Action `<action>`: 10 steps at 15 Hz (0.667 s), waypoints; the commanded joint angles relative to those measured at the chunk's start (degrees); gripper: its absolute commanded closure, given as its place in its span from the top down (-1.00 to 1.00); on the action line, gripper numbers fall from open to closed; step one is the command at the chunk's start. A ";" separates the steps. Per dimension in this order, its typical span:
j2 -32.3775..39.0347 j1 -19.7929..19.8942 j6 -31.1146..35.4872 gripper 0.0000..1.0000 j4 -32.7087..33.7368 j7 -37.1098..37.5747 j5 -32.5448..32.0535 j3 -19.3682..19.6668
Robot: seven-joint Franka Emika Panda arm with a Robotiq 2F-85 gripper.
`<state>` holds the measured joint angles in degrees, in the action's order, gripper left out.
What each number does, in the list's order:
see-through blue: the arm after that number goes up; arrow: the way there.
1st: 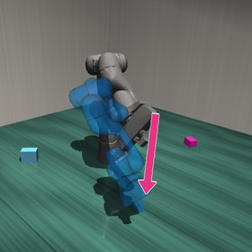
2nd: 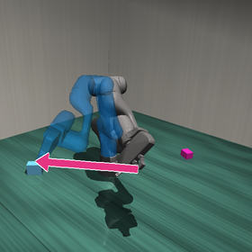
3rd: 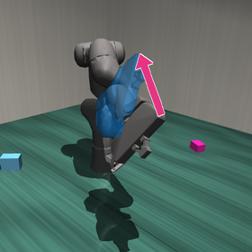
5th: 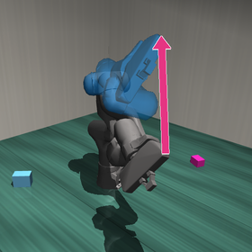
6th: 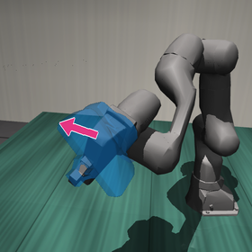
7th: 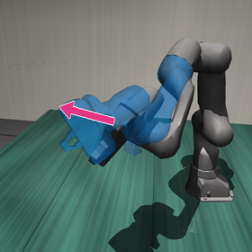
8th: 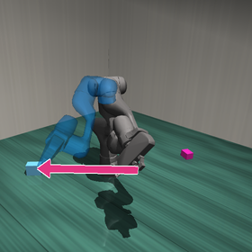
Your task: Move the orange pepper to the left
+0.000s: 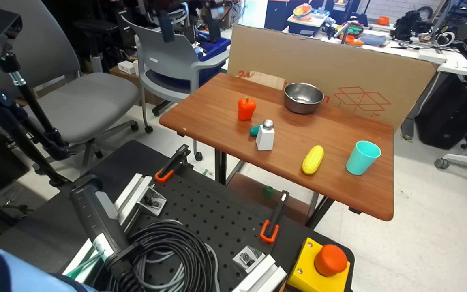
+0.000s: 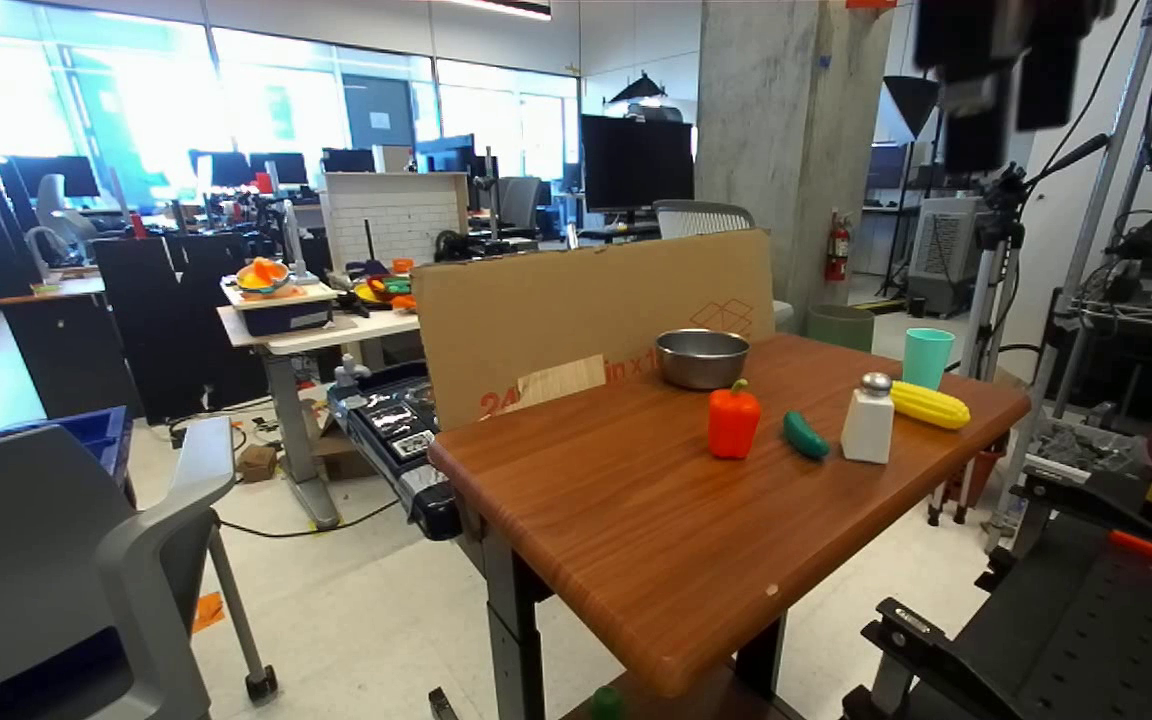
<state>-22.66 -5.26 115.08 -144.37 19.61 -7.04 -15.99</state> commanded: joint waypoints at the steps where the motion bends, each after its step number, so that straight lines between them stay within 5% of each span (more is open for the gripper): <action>1: 10.52 4.44 12.94 1.00 0.65 6.02 -3.63 2.76; 5: 22.40 6.75 20.83 1.00 5.13 14.42 -5.97 5.52; 10: 33.28 3.39 23.86 1.00 10.69 21.15 -7.14 10.04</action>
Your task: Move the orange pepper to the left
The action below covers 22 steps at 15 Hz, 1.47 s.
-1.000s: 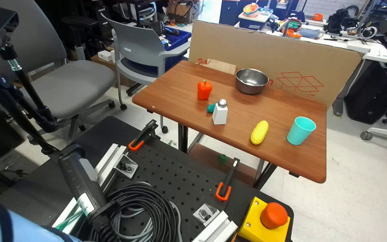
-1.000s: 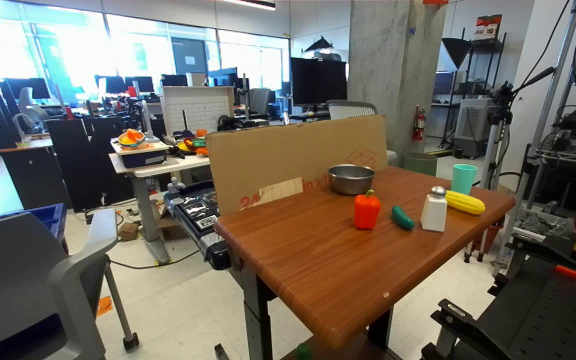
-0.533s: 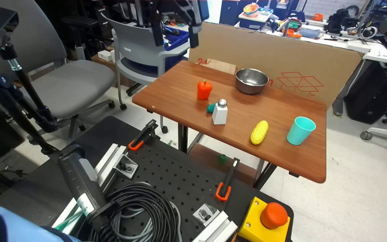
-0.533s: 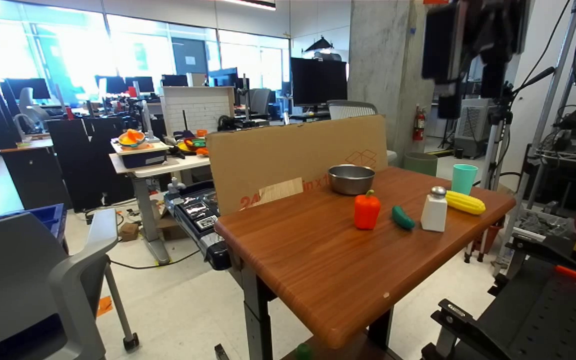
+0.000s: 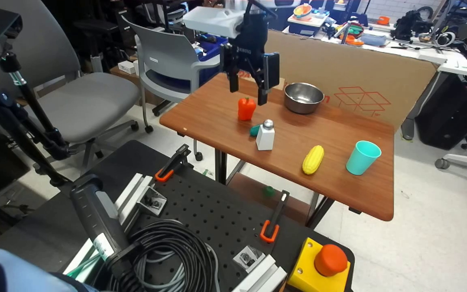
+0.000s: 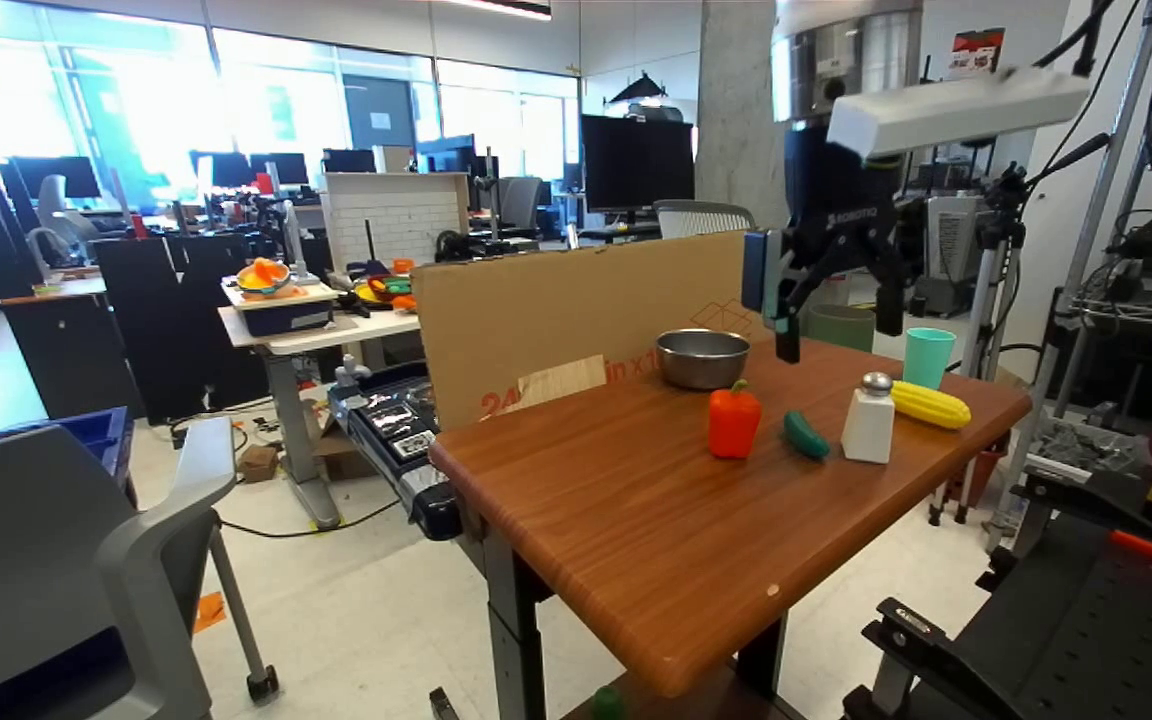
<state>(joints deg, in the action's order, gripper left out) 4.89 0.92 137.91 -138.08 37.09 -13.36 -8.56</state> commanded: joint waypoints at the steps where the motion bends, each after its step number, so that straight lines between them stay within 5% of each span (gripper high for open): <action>1: 7.02 -3.67 1.33 1.00 5.43 4.12 -0.37 3.25; 15: 20.79 -11.53 1.35 1.00 16.79 7.60 0.49 8.88; 16: 21.18 -12.18 1.51 0.50 17.09 7.61 -0.11 9.17; 22: 20.45 -15.78 1.07 -0.33 17.52 7.33 -1.64 9.76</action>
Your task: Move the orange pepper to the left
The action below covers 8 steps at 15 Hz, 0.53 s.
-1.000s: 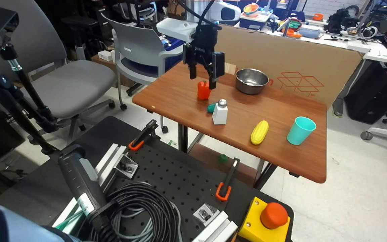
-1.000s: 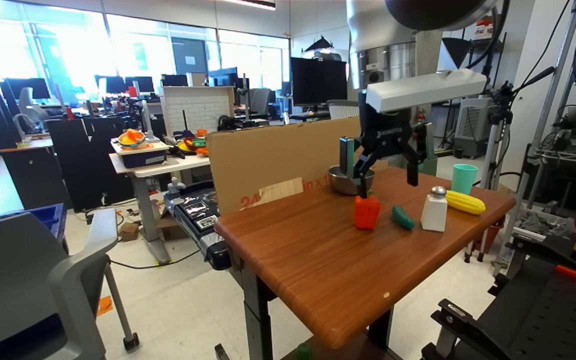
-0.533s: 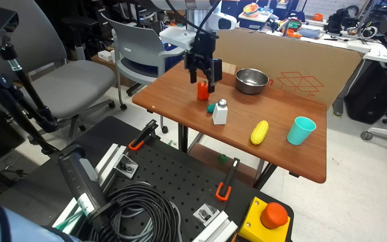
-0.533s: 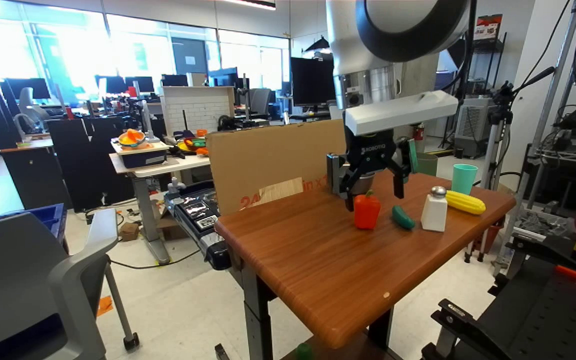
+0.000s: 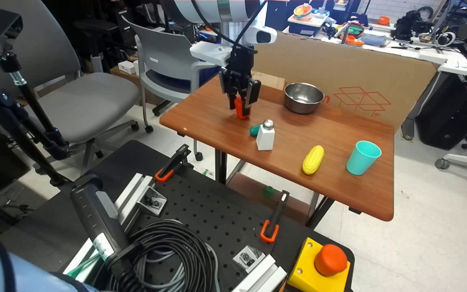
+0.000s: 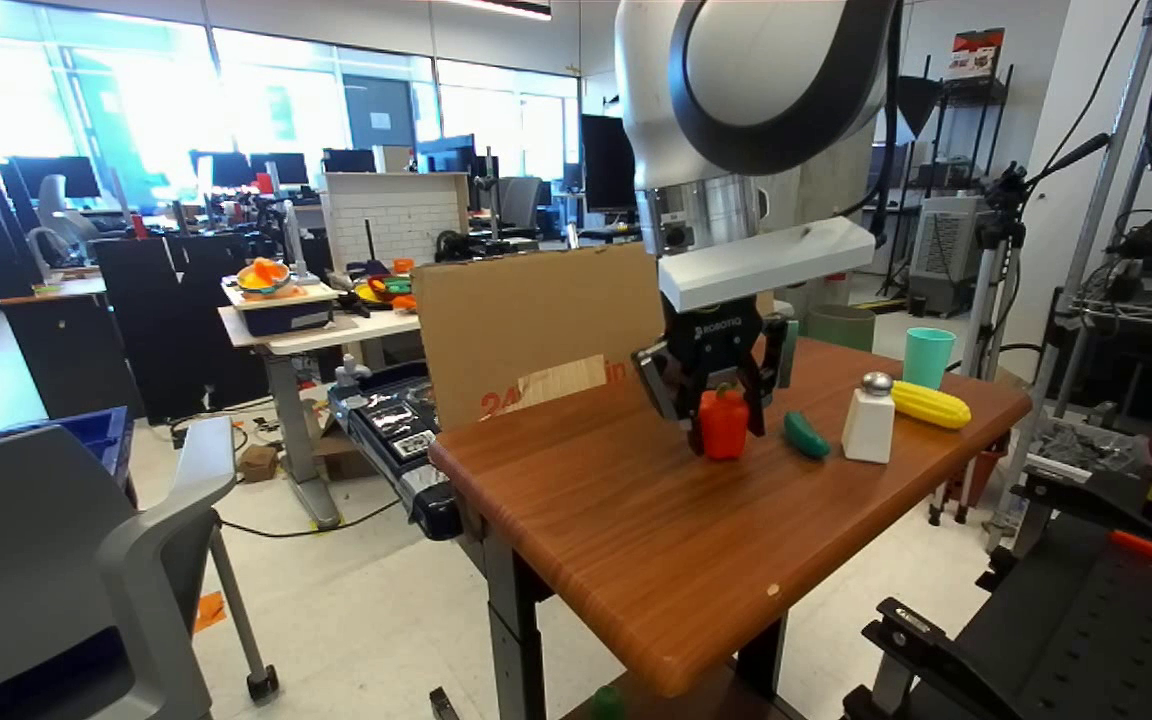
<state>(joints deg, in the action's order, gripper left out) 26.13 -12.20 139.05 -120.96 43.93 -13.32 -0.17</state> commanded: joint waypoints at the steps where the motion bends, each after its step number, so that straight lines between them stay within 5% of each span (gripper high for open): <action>1: -1.37 -3.24 -0.19 -0.46 0.12 0.38 -2.09 1.38; 8: -9.24 -3.46 0.32 -0.56 -5.41 -9.96 3.77 -5.50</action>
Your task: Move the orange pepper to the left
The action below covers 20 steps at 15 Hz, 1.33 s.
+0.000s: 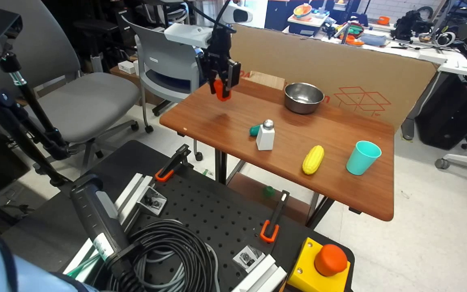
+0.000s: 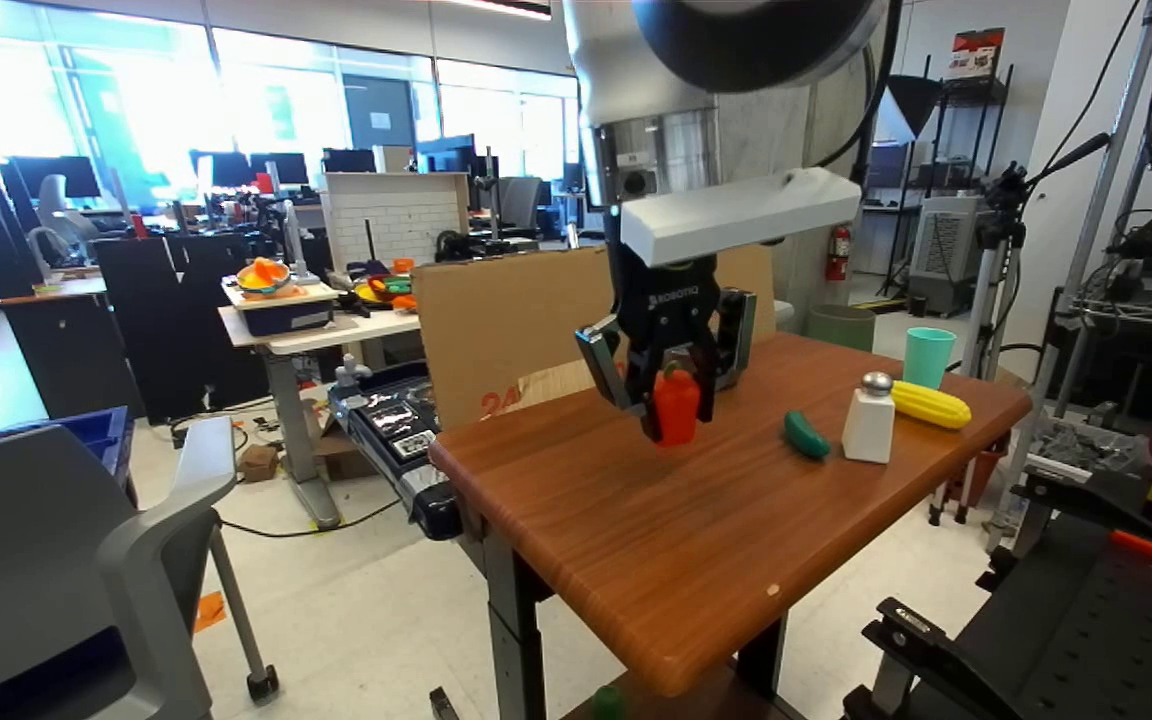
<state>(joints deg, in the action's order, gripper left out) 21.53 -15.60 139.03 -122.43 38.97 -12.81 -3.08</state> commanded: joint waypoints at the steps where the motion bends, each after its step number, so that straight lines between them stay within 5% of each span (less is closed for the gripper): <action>1: -5.56 0.03 -0.17 -0.56 -4.46 -6.67 4.69 -3.58; 6: -6.03 -0.14 -1.42 -0.56 -7.12 -10.77 9.36 -5.67; 16: -0.69 -1.89 -0.08 -0.56 -8.88 -8.89 7.80 -4.67; 17: -0.96 -1.85 -0.50 -0.19 -8.92 -9.14 8.03 -4.80; 18: -1.66 -1.74 -1.05 0.44 -9.10 -9.60 8.51 -5.06; 20: -3.72 -1.55 -2.10 0.59 -9.74 -10.62 9.55 -5.70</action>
<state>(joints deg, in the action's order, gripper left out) 20.19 -16.44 138.42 -131.16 29.75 -4.98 -8.65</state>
